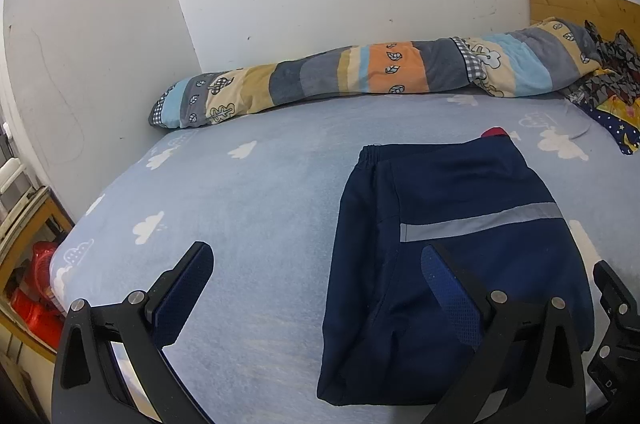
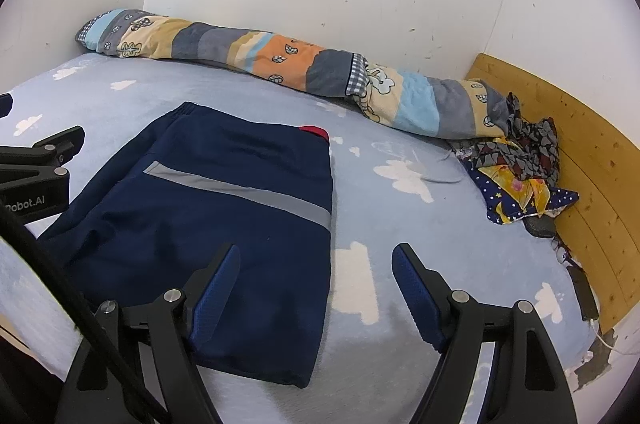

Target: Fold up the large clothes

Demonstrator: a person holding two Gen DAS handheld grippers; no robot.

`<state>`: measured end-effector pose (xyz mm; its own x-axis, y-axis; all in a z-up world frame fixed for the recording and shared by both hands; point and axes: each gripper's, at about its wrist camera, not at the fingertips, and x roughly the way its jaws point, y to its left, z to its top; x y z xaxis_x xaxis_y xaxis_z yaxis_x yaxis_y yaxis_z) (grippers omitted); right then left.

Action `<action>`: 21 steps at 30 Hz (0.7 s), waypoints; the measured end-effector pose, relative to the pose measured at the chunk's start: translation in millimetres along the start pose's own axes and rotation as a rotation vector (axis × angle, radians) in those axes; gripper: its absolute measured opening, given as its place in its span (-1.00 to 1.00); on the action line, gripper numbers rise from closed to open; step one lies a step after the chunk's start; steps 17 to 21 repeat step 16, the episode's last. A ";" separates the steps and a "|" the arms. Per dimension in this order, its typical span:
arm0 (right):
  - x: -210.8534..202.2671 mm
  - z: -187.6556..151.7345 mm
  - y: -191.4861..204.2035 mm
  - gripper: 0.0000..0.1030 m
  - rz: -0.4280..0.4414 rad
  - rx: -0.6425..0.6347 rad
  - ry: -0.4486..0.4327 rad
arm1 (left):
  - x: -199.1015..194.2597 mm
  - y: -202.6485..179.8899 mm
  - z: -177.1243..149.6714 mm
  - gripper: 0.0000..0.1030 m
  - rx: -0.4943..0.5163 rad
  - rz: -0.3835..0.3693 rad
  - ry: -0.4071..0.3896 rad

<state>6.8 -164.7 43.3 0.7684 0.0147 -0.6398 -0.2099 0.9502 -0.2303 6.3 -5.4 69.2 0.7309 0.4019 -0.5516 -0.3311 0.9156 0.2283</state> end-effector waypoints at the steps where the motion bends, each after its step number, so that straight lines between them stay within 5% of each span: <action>1: -0.2 -0.1 -0.2 0.60 -0.002 -0.001 -0.001 | 0.1 -0.7 -0.2 1.00 0.000 0.001 0.000; 21: -1.0 0.3 1.4 0.60 -0.005 -0.004 -0.006 | -3.5 -0.8 -3.0 1.00 -0.012 -0.029 -0.007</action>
